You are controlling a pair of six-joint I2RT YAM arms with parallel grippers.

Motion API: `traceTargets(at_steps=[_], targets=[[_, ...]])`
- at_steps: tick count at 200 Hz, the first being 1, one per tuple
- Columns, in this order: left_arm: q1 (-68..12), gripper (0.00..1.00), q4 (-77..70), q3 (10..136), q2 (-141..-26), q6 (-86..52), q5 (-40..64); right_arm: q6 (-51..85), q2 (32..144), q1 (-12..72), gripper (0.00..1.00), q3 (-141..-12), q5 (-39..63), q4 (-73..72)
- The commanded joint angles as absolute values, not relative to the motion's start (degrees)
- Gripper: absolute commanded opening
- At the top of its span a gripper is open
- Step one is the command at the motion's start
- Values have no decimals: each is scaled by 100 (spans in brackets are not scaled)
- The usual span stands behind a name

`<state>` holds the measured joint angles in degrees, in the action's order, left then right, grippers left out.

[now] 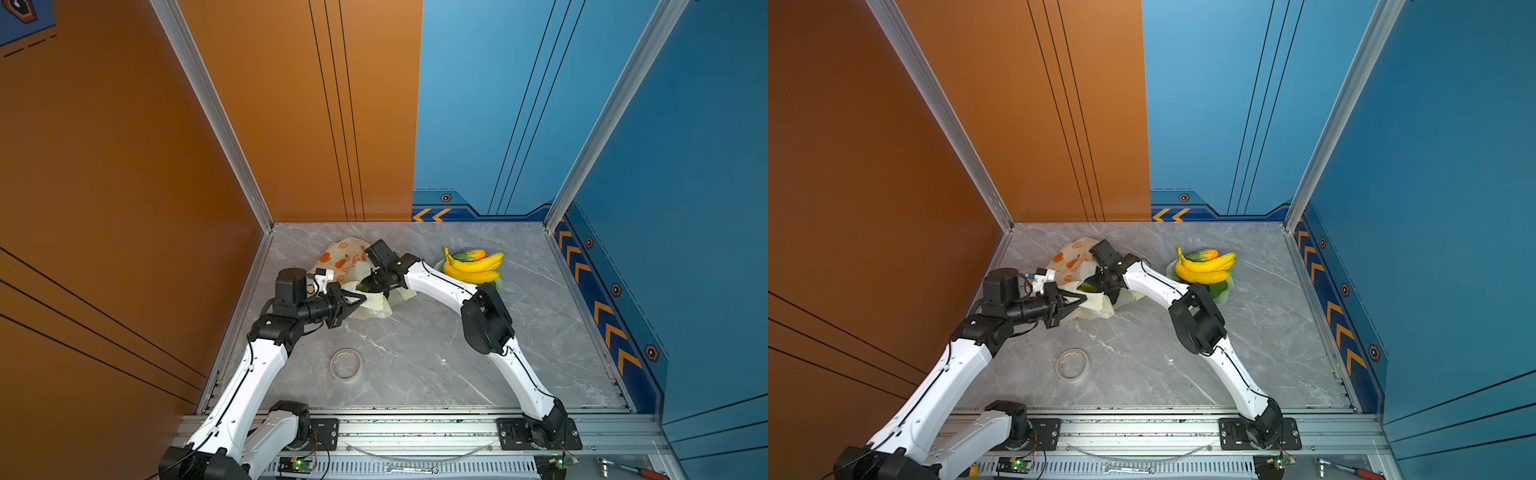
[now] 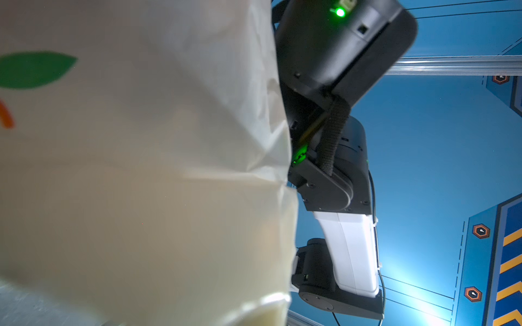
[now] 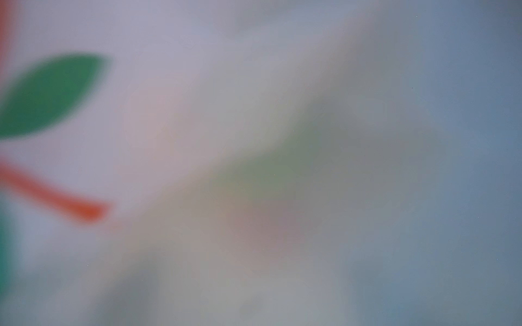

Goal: Place the fruits into the plastic bag
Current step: Place the fruit in the plastic bag.

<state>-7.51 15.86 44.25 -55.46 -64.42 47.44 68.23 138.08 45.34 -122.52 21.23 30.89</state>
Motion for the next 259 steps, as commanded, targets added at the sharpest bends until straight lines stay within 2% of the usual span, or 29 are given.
traceTargets(at_steps=[1, 106, 157, 199, 229, 259], targets=[[-704, 0, 1424, 4451, -5558, -6425, 4878, 6573, 13260, 4503, 100, -12143, 2144, 3214], [-609, 0, 1335, 4474, -5563, -6495, 4825, 5792, 12067, 4492, 100, -11119, 2262, 4227], [-607, 0, 1283, 4447, -5580, -6529, 4794, 4978, 10772, 4337, 100, -10435, 1317, 4824], [-606, 0, 1158, 4487, -5607, -6582, 4783, 4741, 9651, 3896, 100, -9701, 620, 4825], [-615, 0, 1132, 4531, -5634, -6585, 4781, 3932, 8862, 3580, 100, -9133, 15, 4762], [-615, 0, 1126, 4549, -5616, -6598, 4807, 3718, 8194, 2793, 100, -8647, 355, 4903]])
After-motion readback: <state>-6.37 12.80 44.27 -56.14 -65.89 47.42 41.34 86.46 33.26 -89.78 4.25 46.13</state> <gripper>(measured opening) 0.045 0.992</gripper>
